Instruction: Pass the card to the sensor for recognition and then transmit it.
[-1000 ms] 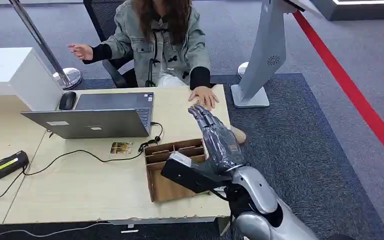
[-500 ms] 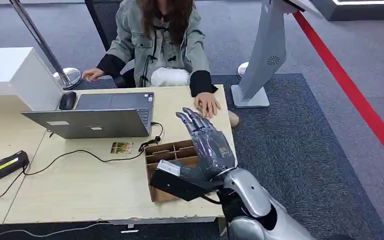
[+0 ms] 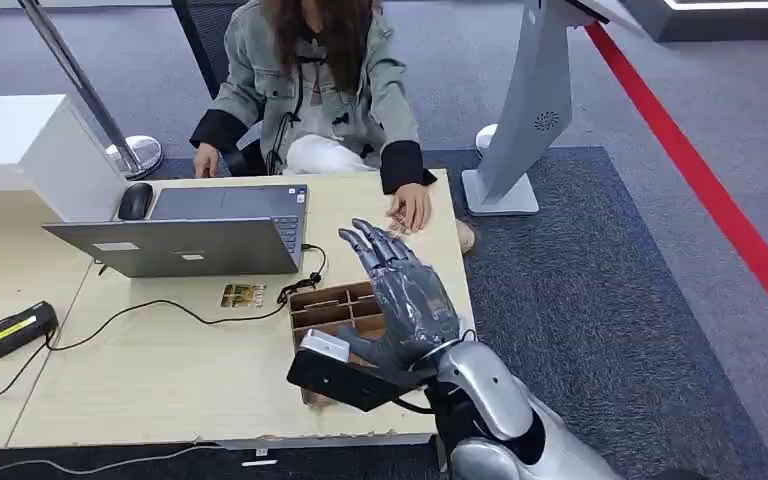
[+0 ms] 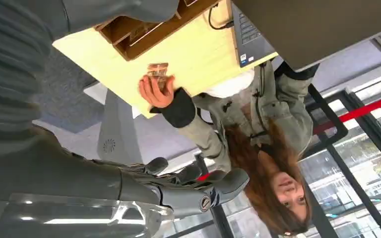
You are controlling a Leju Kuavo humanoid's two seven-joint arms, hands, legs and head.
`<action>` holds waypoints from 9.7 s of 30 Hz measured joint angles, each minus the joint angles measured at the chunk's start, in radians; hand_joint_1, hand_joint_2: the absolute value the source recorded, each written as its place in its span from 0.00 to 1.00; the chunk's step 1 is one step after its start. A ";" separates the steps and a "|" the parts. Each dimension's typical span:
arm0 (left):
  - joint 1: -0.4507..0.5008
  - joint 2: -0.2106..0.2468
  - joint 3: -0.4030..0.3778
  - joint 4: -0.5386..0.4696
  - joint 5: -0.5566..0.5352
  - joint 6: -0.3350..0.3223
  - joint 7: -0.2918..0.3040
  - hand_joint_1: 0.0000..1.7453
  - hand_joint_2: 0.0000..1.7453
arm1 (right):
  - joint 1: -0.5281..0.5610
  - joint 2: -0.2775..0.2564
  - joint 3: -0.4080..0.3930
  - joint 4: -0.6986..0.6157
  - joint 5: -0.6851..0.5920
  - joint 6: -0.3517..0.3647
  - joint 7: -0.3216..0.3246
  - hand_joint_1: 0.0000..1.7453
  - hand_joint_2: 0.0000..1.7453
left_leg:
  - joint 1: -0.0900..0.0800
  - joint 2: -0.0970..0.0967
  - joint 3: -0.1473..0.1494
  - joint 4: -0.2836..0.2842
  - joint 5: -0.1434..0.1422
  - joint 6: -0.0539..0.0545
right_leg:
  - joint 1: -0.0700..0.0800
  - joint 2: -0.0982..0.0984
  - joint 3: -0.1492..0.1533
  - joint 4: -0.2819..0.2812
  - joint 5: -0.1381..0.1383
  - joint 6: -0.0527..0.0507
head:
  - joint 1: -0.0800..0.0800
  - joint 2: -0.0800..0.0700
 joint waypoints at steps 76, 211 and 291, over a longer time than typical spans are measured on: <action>-0.009 0.003 -0.031 -0.002 -0.054 -0.001 -0.011 0.00 0.00 | -0.021 0.146 0.010 0.510 0.077 -0.218 -0.071 0.24 1.00 | 0.000 0.000 0.000 0.000 0.000 0.000 | 0.000 0.000 0.000 0.000 0.000 0.000 | 0.000 0.000; -0.019 -0.005 -0.031 -0.006 -0.072 0.015 -0.011 0.00 0.00 | -0.104 0.199 0.044 0.797 0.194 -0.198 -0.036 0.41 1.00 | 0.000 0.000 0.000 0.000 0.000 0.000 | 0.000 0.000 0.000 0.000 0.000 0.000 | 0.000 0.000; -0.019 0.000 -0.029 -0.006 -0.082 0.006 -0.011 0.00 0.00 | -0.209 0.091 0.016 0.561 0.229 -0.098 0.080 1.00 1.00 | 0.000 0.000 0.000 0.000 0.000 0.000 | 0.000 0.000 0.000 0.000 0.001 -0.001 | 0.000 0.000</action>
